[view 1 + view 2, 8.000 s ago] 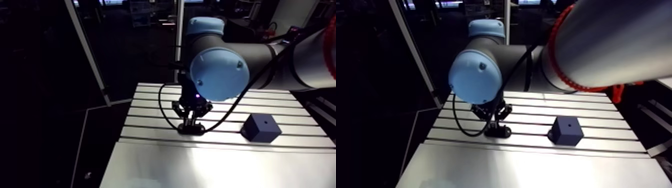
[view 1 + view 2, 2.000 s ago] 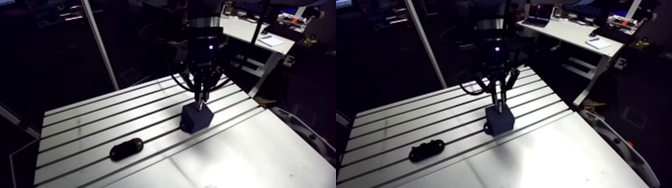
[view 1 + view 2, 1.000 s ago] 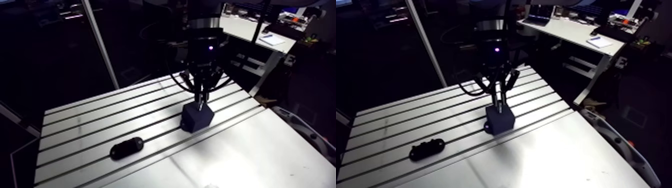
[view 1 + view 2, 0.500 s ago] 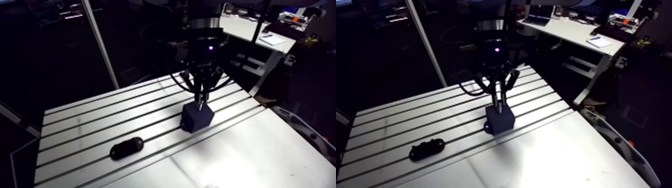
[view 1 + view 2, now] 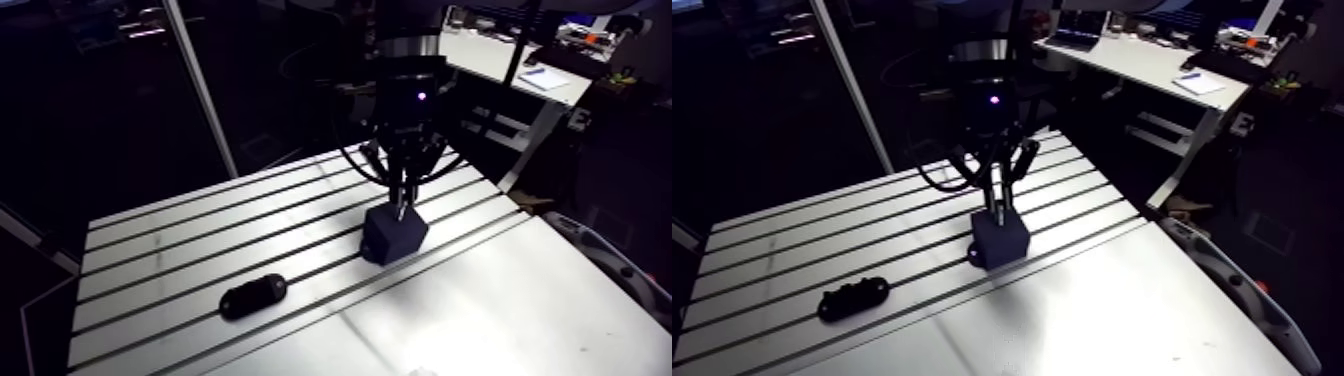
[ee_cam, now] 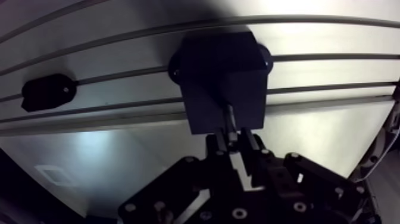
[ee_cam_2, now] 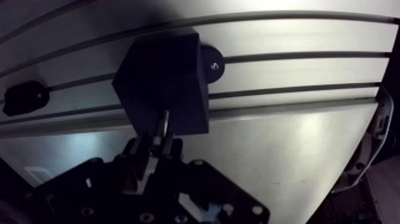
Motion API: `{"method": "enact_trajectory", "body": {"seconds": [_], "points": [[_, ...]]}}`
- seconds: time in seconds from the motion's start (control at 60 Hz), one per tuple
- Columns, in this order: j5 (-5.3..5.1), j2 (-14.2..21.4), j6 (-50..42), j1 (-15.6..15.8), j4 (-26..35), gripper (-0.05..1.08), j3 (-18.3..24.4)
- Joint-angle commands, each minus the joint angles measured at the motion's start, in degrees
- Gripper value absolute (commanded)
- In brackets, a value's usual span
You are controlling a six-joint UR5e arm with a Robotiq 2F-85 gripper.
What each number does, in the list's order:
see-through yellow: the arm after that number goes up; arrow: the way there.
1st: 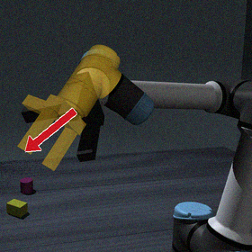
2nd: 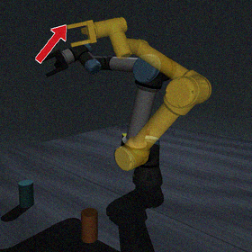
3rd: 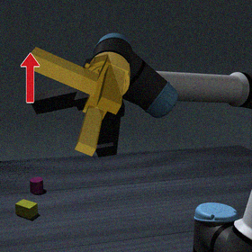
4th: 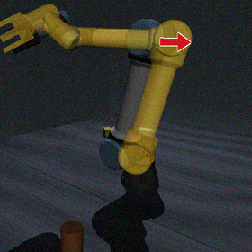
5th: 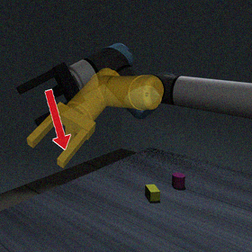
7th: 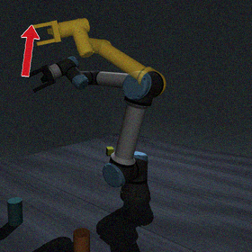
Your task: Pick up the M10 bolt and insert it into the hole until fully seated.
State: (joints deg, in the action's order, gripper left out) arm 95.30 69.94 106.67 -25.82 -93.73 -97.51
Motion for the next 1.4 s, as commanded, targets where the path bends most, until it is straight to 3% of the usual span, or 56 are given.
{"method": "enact_trajectory", "body": {"seconds": [0.017, 0.75, 0.767, 0.783, 0.8, 0.817, 0.833, 0.85, 0.867, 0.883, 1.233, 1.4], "points": [[0.01, -0.03, 0.06, -0.03, -0.01, 1.08, -0.07], [0.01, -0.38, -0.01, -0.12, -1.49, 1.05, -1.58], [0.01, -0.38, -0.02, -0.12, -1.72, 1.00, -1.58], [0.01, -0.38, 0.06, -0.12, -1.98, 0.79, -1.58], [0.01, -0.38, 0.06, -0.12, -1.98, 0.79, -1.58], [0.16, -0.38, 0.07, -0.04, -2.10, 0.47, -1.51], [0.16, -0.38, 0.07, -0.04, -2.10, 0.47, -1.51], [0.11, -0.38, 0.07, -0.11, -2.11, 0.16, -1.50], [0.11, -0.38, 0.07, -0.11, -2.11, 0.16, -1.50], [0.10, -0.38, 0.07, -0.12, -2.12, 0.02, -1.57], [-0.48, 0.79, 1.49, -0.12, -3.09, 0.00, -1.16], [-1.07, 5.41, 1.39, 0.73, -3.25, 0.00, -0.31]]}}
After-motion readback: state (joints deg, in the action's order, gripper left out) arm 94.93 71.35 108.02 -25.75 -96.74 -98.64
